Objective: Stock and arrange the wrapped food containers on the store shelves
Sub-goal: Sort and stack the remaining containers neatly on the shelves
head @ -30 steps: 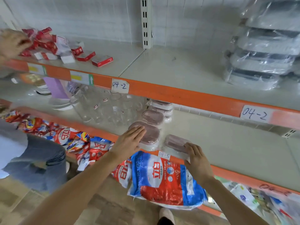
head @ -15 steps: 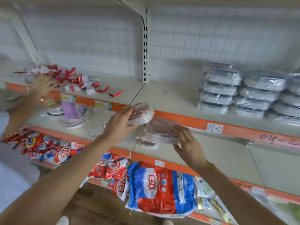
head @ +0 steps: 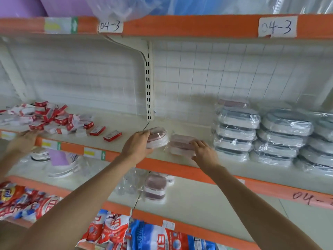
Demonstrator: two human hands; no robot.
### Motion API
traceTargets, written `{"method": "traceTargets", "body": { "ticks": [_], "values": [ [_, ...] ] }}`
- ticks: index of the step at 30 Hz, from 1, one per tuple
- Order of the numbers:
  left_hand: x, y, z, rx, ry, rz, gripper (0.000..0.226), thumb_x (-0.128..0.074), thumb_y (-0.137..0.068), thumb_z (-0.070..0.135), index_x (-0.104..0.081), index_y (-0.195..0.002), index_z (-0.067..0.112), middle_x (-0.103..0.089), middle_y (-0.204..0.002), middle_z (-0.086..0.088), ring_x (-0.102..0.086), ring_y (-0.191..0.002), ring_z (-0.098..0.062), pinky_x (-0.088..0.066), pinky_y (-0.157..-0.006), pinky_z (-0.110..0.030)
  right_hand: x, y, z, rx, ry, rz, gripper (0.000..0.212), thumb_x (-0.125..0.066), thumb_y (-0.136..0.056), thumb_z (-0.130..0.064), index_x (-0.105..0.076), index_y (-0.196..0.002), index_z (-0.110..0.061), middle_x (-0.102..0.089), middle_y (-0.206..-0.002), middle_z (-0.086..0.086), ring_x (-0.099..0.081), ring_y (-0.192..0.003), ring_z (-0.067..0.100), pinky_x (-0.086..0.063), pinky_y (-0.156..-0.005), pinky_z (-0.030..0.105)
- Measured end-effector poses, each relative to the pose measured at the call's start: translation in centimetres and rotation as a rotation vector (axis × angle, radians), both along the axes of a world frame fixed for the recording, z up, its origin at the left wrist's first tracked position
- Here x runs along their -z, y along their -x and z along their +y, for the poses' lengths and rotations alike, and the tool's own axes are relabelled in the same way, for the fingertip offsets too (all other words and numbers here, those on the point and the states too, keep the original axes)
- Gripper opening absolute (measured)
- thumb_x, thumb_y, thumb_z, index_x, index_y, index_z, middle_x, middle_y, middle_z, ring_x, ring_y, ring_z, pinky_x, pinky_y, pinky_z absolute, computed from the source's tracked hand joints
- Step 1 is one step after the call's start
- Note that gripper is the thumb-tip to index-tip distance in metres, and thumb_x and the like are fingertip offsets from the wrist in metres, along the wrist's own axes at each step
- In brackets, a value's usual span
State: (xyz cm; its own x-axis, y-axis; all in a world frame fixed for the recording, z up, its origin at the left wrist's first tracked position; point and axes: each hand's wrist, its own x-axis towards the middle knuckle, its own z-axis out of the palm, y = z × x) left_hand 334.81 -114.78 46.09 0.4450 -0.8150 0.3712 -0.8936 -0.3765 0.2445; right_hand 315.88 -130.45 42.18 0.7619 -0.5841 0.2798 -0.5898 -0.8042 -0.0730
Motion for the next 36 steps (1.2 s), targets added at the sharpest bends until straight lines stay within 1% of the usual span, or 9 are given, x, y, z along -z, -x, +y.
{"method": "traceTargets", "body": {
  "ticks": [4, 8, 15, 18, 20, 25, 30, 33, 36],
  "values": [
    [1.1, -1.5, -3.2, -0.041, -0.102, -0.040, 0.060, -0.070, -0.080, 0.021, -0.046, -0.134, 0.014, -0.055, -0.133, -0.001, -0.051, -0.119, -0.020, -0.044, -0.091, -0.028, 0.5, -2.4, -3.0, -0.006, -0.028, 0.073, 0.047, -0.043, -0.095, -0.004, -0.035, -0.139, -0.013, -0.033, -0.147, 0.001, -0.030, -0.136, 0.019, -0.041, -0.098, 0.034],
    [1.7, -3.2, -5.6, -0.109, -0.175, -0.101, 0.057, -0.066, -0.083, 0.026, -0.045, -0.134, 0.012, -0.053, -0.134, 0.000, -0.048, -0.120, -0.020, -0.040, -0.096, -0.027, -0.1, -4.4, -6.0, -0.002, -0.088, 0.126, 0.055, -0.034, -0.092, 0.006, -0.030, -0.143, -0.012, -0.025, -0.152, 0.001, -0.035, -0.134, 0.026, -0.041, -0.101, 0.039],
    [0.1, -5.4, -9.3, -0.029, 0.001, -0.164, 0.064, -0.070, -0.081, 0.025, -0.044, -0.137, 0.012, -0.051, -0.138, -0.002, -0.046, -0.123, -0.021, -0.027, -0.105, -0.024, -1.2, -7.3, -9.4, 0.025, -0.249, 0.116, 0.057, -0.036, -0.088, 0.007, -0.033, -0.142, -0.013, -0.032, -0.148, 0.004, -0.027, -0.138, 0.022, -0.031, -0.107, 0.032],
    [-0.5, -5.5, -12.3, 0.036, 0.027, -0.189, 0.062, -0.069, -0.081, 0.024, -0.044, -0.136, 0.011, -0.050, -0.138, -0.004, -0.042, -0.128, -0.022, -0.025, -0.106, -0.024, -2.2, -8.3, -9.7, 0.035, -0.348, 0.134, 0.054, -0.036, -0.089, 0.005, -0.032, -0.142, -0.009, -0.035, -0.147, 0.011, -0.035, -0.134, 0.025, -0.030, -0.104, 0.029],
    [-0.5, -5.1, -14.6, 0.086, -0.023, -0.234, 0.063, -0.067, -0.083, 0.026, -0.041, -0.138, 0.011, -0.049, -0.139, -0.004, -0.040, -0.129, -0.022, -0.023, -0.108, -0.026, -3.6, -8.8, -9.8, 0.098, -0.406, 0.063, 0.053, -0.037, -0.090, 0.004, -0.031, -0.141, -0.005, -0.038, -0.144, 0.015, -0.041, -0.129, 0.029, -0.032, -0.100, 0.028],
    [-0.1, -3.9, -19.7, 0.186, -0.108, -0.329, 0.058, -0.063, -0.084, 0.032, -0.044, -0.135, 0.015, -0.046, -0.141, -0.001, -0.036, -0.131, -0.021, -0.024, -0.104, -0.032, -7.9, -8.8, -10.3, 0.183, -0.297, -0.172, 0.060, -0.045, -0.086, 0.008, -0.026, -0.143, -0.002, -0.029, -0.149, 0.016, -0.033, -0.134, 0.031, -0.030, -0.103, 0.029],
    [0.1, -5.5, -20.7, 0.456, -0.096, -0.091, 0.091, -0.074, -0.068, 0.056, -0.038, -0.142, 0.018, -0.038, -0.146, 0.003, -0.026, -0.134, -0.017, -0.021, -0.106, -0.033, -8.1, -9.0, -11.2, 0.141, -0.255, -0.037, 0.062, -0.039, -0.090, 0.007, -0.020, -0.147, -0.007, -0.020, -0.154, 0.010, -0.023, -0.140, 0.026, -0.021, -0.110, 0.028],
    [0.0, -8.5, -19.9, 0.410, -0.061, 0.105, 0.098, -0.081, -0.065, 0.046, -0.032, -0.144, 0.016, -0.033, -0.142, -0.004, -0.026, -0.130, -0.022, -0.026, -0.105, -0.034, -7.2, -9.3, -11.6, 0.099, -0.321, 0.093, 0.066, -0.044, -0.087, 0.002, -0.024, -0.147, -0.015, -0.026, -0.153, 0.005, -0.028, -0.137, 0.023, -0.024, -0.106, 0.025],
    [0.3, -10.3, -19.6, 0.403, -0.080, 0.410, 0.091, -0.086, -0.065, 0.030, -0.038, -0.141, 0.018, -0.038, -0.132, -0.004, -0.049, -0.113, -0.022, -0.039, -0.088, -0.023, -6.0, -9.7, -11.6, 0.073, -0.276, 0.132, 0.063, -0.056, -0.084, -0.005, -0.033, -0.142, -0.016, -0.033, -0.147, 0.003, -0.032, -0.131, 0.024, -0.032, -0.100, 0.029]
  ]
}}
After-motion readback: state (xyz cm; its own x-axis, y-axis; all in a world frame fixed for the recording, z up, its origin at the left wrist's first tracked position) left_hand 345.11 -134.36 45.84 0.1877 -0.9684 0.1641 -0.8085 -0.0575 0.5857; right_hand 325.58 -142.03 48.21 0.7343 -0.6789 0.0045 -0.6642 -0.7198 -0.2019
